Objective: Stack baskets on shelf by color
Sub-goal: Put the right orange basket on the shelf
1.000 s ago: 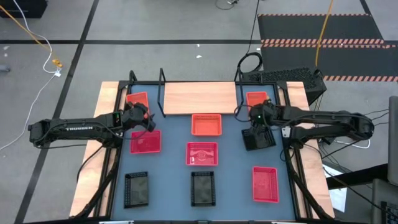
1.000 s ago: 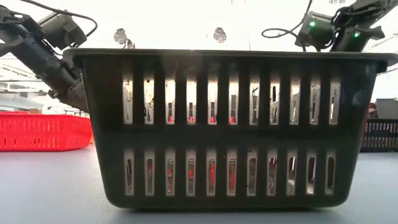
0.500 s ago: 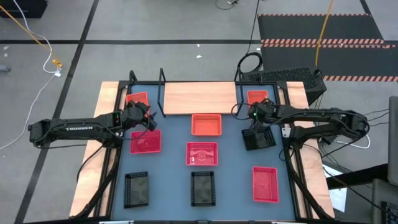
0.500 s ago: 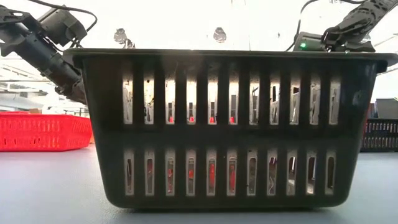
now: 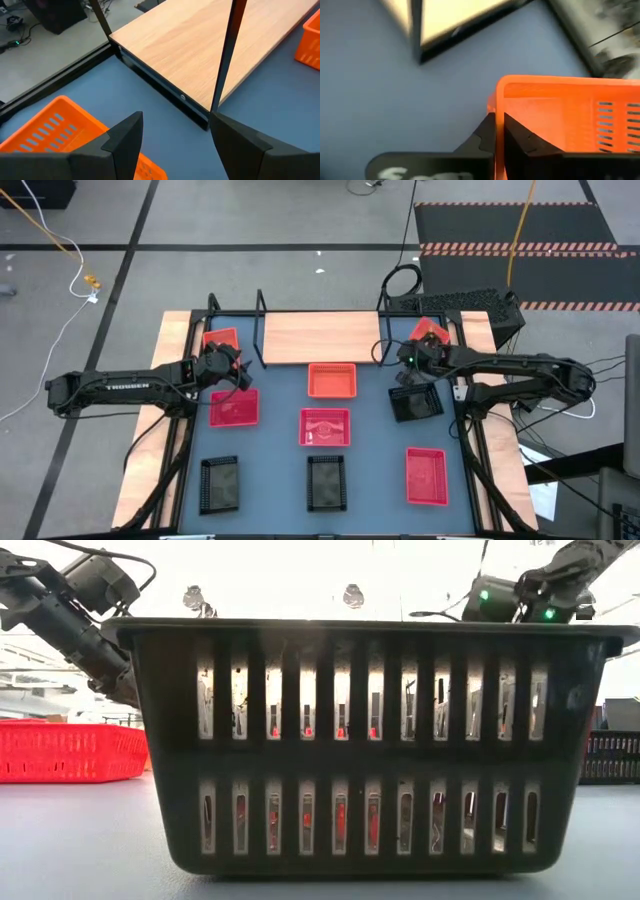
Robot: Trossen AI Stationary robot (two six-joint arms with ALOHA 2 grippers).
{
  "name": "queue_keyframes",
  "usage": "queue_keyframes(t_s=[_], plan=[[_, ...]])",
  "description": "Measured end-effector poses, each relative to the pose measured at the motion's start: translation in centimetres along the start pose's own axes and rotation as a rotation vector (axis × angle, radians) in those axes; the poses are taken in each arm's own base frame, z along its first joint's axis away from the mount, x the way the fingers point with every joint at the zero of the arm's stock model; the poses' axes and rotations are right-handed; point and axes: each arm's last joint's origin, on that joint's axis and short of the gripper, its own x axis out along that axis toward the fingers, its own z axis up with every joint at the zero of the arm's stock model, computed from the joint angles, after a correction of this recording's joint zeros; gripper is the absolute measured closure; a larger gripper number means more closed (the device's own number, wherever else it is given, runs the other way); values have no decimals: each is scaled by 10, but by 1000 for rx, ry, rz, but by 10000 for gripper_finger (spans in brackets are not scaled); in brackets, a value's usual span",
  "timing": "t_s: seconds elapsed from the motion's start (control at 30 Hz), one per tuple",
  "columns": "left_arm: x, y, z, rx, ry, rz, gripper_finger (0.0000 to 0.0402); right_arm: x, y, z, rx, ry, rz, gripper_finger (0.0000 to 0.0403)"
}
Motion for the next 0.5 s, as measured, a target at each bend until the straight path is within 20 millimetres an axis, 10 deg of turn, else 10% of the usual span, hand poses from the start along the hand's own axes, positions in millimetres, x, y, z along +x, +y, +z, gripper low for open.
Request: queue_keyframes(t_s=[0.5], plan=[[0, 0, 1, -27, -8, -1, 169, -108, -20, 103, -105, -353, -124, 401]])
